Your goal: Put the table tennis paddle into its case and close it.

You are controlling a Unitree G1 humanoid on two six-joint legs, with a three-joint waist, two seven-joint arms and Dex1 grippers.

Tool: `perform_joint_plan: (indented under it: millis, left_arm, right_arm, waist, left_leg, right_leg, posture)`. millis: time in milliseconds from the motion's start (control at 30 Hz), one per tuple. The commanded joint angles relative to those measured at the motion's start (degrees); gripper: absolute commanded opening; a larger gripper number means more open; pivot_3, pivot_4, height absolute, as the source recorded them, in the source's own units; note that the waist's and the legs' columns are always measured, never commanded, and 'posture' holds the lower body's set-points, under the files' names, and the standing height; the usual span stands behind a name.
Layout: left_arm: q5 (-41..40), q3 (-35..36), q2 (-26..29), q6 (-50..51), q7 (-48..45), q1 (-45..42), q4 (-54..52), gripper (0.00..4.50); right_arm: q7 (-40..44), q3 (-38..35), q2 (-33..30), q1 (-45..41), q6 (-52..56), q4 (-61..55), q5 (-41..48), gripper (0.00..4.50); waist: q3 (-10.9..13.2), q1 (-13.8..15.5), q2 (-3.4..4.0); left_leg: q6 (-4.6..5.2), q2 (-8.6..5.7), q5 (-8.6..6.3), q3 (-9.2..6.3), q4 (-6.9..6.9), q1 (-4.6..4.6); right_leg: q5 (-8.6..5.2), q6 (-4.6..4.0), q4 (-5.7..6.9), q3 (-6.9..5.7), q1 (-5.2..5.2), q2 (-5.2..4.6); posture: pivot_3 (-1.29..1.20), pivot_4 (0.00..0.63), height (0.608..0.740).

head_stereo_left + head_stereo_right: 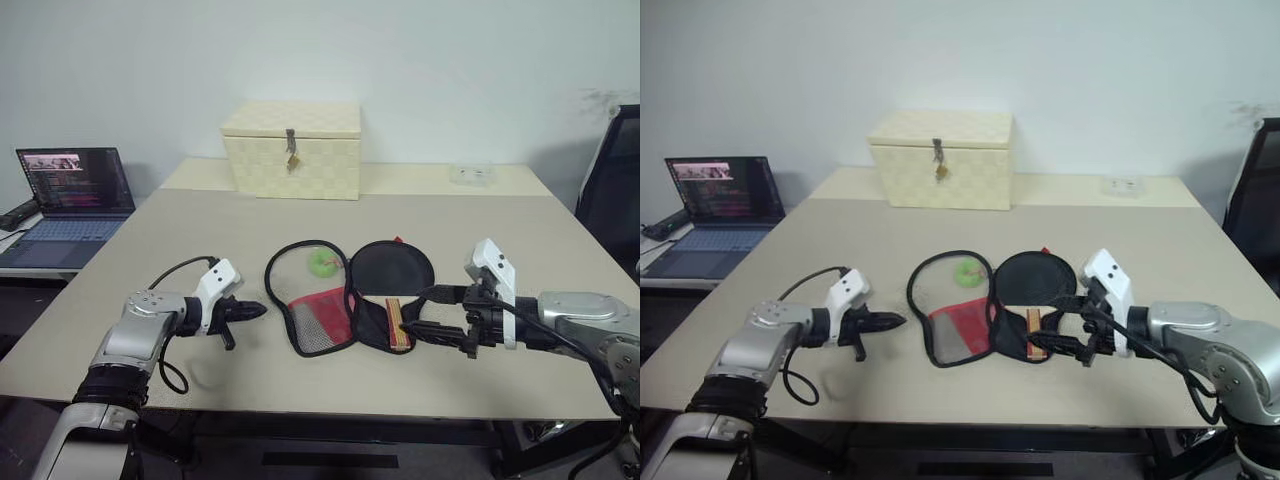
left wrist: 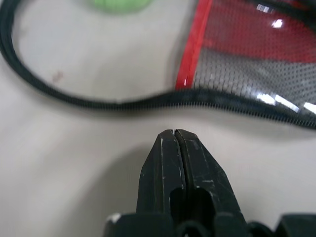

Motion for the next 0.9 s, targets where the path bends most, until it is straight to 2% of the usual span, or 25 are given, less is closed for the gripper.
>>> perform_joint_plan:
  millis: [33,433,700,900]
  left_arm:
    - [0.2,-1.4,-2.5,0.3,0.5,-1.2,0.3,0.04]
    - [4.7,-4.1,-11.3,-8.8,4.3,-9.0,14.0,0.04]
    - [3.9,-4.1,-13.6,-10.9,2.2,-14.3,9.6,0.04]
    - [3.4,-5.5,-18.8,-11.9,-0.4,-22.0,11.7,0.04]
  right_arm:
    - [0.2,-0.8,-0.9,-1.4,-0.7,-1.4,1.7,4.45]
    - [-1.1,-0.5,-0.8,-2.0,-0.7,-1.3,2.0,4.45]
    - [-1.3,-1.9,-2.4,-1.2,-0.4,-1.5,2.6,4.45]
    - [-1.5,-2.6,-4.0,-0.6,-1.0,-0.7,2.7,4.45]
  waist:
    - [0.0,0.1,0.00]
    - [-0.1,1.0,0.05]
    - [-0.1,1.1,0.03]
    - [-0.1,1.2,0.03]
  left_leg:
    - [0.00,-0.01,0.00,0.00,0.00,0.00]
    - [0.01,-0.14,0.00,-0.08,0.30,-0.01]
    - [0.02,-0.16,0.00,-0.05,0.76,-0.31]
    - [0.06,-0.20,-0.02,-0.03,0.75,-0.36]
  right_leg:
    - [0.00,0.00,0.00,0.00,0.00,0.00]
    - [0.06,0.11,0.03,-0.07,0.18,0.00]
    - [0.22,0.39,0.00,-0.09,0.10,0.01]
    - [0.22,0.39,-0.03,-0.12,0.07,0.04]
  posture:
    - [0.00,0.150,0.740]
    - [0.00,0.150,0.740]
    - [0.00,0.150,0.740]
    - [0.00,0.150,0.740]
